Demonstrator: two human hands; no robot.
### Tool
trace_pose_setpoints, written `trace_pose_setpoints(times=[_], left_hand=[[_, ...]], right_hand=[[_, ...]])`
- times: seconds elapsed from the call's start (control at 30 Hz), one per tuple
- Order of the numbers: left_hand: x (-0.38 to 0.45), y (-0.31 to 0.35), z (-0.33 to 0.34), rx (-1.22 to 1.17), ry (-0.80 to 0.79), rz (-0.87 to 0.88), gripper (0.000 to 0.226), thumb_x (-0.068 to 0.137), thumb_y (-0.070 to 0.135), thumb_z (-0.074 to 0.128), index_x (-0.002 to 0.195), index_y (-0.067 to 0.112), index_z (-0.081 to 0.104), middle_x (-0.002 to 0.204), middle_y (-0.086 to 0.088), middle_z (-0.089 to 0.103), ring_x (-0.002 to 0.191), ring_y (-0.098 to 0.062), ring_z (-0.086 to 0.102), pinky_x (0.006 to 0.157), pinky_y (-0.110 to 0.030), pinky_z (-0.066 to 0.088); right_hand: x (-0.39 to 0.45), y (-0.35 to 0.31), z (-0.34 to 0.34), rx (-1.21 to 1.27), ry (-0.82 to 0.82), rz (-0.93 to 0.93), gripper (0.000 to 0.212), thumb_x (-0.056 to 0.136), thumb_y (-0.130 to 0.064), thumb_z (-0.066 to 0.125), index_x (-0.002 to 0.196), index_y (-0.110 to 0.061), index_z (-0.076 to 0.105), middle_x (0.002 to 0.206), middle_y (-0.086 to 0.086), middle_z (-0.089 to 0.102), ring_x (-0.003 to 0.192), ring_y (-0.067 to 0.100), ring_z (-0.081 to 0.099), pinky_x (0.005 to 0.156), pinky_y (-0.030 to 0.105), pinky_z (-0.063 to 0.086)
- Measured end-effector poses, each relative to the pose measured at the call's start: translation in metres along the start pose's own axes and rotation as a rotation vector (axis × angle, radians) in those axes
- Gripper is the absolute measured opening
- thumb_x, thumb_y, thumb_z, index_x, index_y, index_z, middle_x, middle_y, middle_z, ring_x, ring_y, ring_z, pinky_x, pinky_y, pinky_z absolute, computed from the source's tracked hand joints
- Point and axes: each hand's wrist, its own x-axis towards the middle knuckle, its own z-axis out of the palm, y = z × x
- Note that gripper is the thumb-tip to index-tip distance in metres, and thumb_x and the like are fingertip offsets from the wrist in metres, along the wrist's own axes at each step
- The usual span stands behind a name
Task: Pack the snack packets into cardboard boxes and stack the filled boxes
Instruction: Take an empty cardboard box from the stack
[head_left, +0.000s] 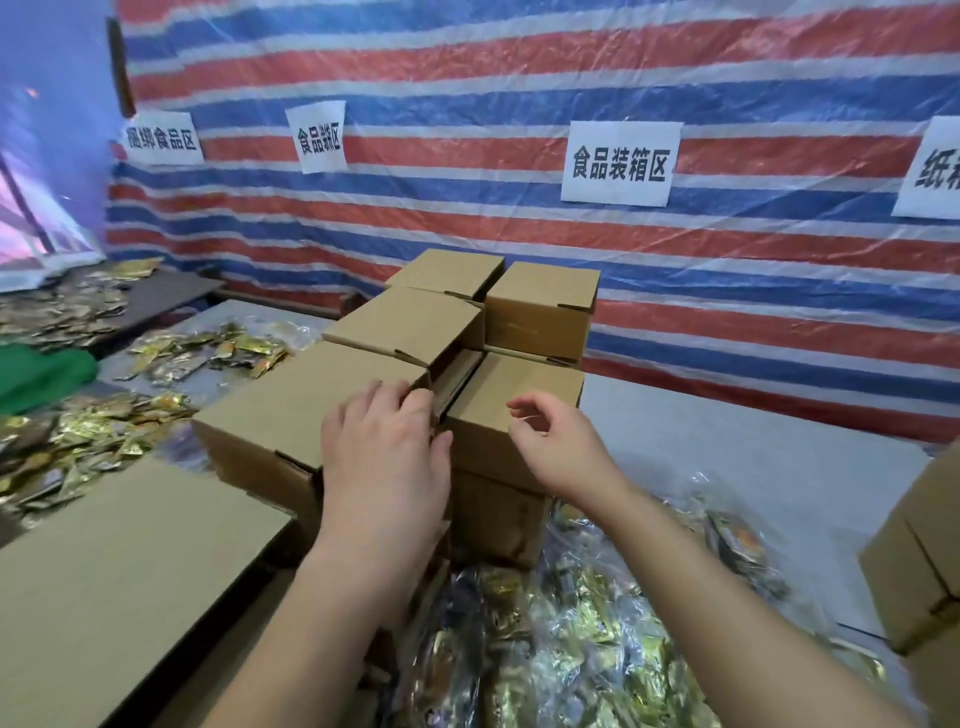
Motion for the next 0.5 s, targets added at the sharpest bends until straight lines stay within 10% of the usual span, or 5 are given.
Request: trace_pose_setpoints(times=[0.27, 0.5], left_hand=[[-0.032, -0.036, -0.033, 0.128, -0.031, -0.045, 0.056, 0.089, 0.047, 0.063, 0.139, 0.023, 0.055, 0.141, -0.003, 0.056, 0.130, -0.023, 0.050, 0.109, -0.040, 0.040], [-0.054, -0.078, -0.044, 0.342, -0.246, -0.162, 0.092, 0.091, 0.058, 0.052, 0.159, 0.018, 0.004, 0.167, -0.005, 0.007, 0.153, -0.022, 0.012, 0.123, -0.037, 0.018]], right_hand=[[-0.018, -0.033, 0.045, -0.124, -0.198, -0.296, 0.046, 0.092, -0.031, 0.057, 0.137, -0.037, 0.049, 0.129, -0.023, 0.049, 0.112, -0.016, 0.042, 0.091, 0.006, 0.028], [-0.030, -0.067, 0.070, -0.344, -0.337, -0.543, 0.067, 0.090, -0.037, 0.063, 0.151, -0.032, 0.036, 0.161, -0.001, 0.027, 0.150, 0.017, 0.016, 0.124, 0.044, 0.015]])
